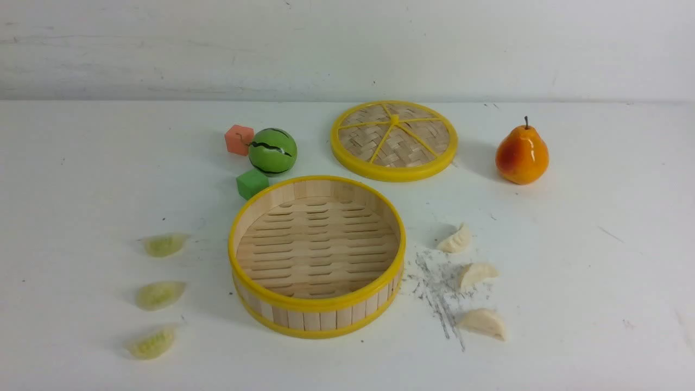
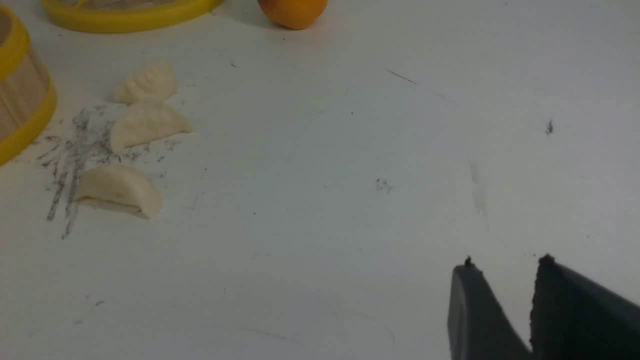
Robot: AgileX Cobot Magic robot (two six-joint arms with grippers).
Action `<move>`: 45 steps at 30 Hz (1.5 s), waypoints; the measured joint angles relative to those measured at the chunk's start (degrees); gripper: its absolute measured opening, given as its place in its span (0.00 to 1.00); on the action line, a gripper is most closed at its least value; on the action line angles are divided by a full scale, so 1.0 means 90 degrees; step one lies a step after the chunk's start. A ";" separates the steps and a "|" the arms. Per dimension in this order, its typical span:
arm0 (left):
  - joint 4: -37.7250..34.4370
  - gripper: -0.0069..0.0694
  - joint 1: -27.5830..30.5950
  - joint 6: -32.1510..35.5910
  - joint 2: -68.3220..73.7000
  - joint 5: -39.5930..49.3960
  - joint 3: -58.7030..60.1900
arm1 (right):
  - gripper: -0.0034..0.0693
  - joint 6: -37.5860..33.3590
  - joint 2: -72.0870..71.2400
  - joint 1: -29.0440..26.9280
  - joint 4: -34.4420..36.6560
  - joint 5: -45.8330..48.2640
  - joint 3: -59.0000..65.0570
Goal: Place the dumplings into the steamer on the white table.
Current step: 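Reach for and grasp a dumpling on the table with the left gripper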
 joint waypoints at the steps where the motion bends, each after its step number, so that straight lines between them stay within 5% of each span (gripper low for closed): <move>1: 0.0000 0.27 0.0000 0.0000 0.0000 0.0000 0.0000 | 0.31 0.0000 0.0000 0.0000 0.0000 0.0000 0.0000; 37: 0.0255 0.31 0.0000 0.0144 0.0000 -0.0038 0.0000 | 0.35 0.0000 0.0000 0.0000 -0.0027 0.0000 0.0000; 45: 0.0307 0.32 0.0000 0.0144 0.0000 -0.1465 0.0005 | 0.35 0.0000 0.0000 0.0000 -0.0725 -0.0707 0.0067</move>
